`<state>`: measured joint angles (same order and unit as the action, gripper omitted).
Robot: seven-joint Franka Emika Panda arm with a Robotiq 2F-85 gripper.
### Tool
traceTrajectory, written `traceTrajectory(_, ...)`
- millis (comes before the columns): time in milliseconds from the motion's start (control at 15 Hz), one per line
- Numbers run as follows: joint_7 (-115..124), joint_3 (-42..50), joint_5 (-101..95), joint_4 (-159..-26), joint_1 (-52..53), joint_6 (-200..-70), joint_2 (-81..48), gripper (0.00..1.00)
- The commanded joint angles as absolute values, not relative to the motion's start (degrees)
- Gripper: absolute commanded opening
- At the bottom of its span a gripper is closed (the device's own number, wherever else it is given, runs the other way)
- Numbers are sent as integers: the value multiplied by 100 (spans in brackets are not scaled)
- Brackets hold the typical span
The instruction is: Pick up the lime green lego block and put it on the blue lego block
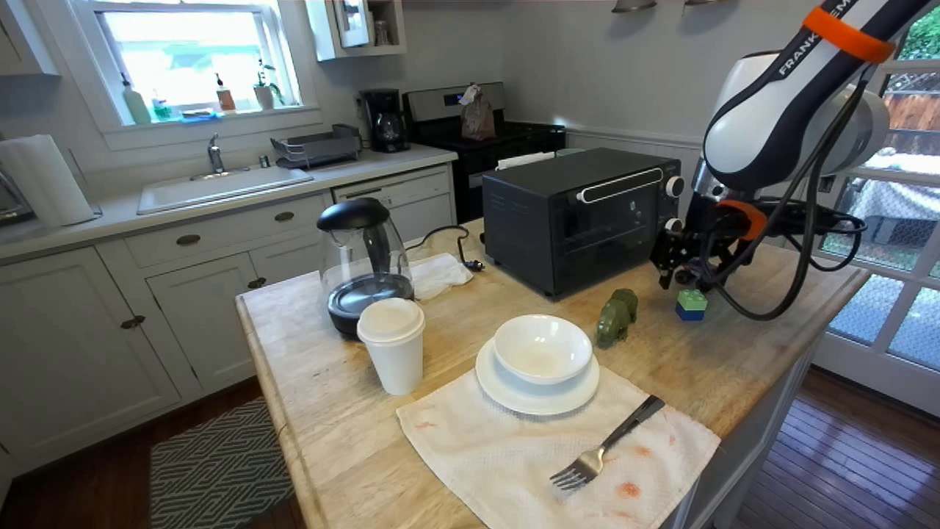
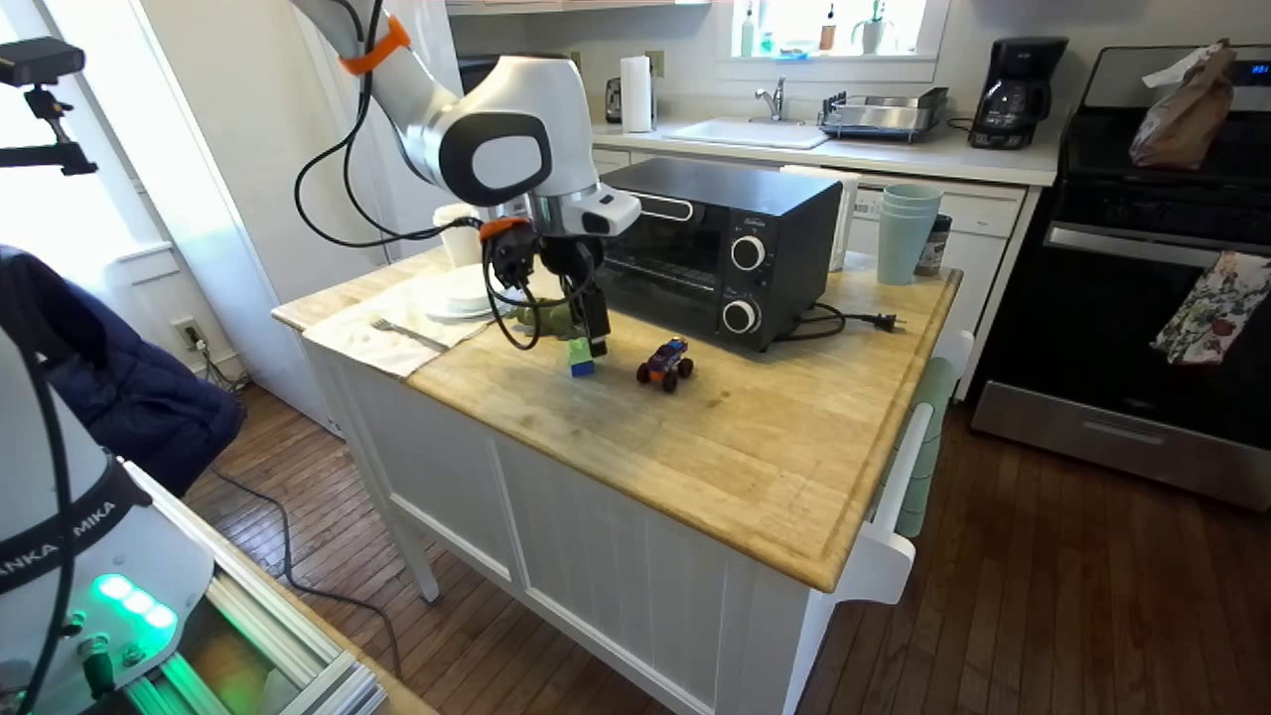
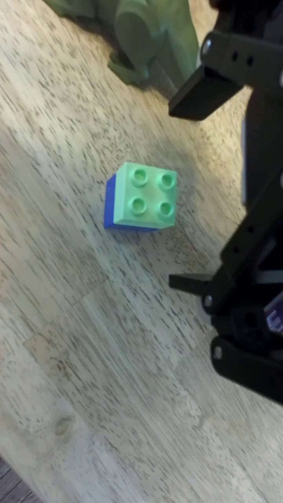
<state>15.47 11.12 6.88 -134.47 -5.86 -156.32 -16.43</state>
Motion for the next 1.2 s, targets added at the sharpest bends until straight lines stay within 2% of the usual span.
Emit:
traceTrajectory(0,1085,996,817,-13495,-792,-15276,-1159,100)
traceTrajectory(667,1034,1030,548,-13646,-744,-14658,-110,100)
traceTrajectory(733,1060,1023,641,-13482,-761,-14746,-392,100)
traceTrajectory(1133,1057,1006,636,-13525,-761,-14718,-266,100)
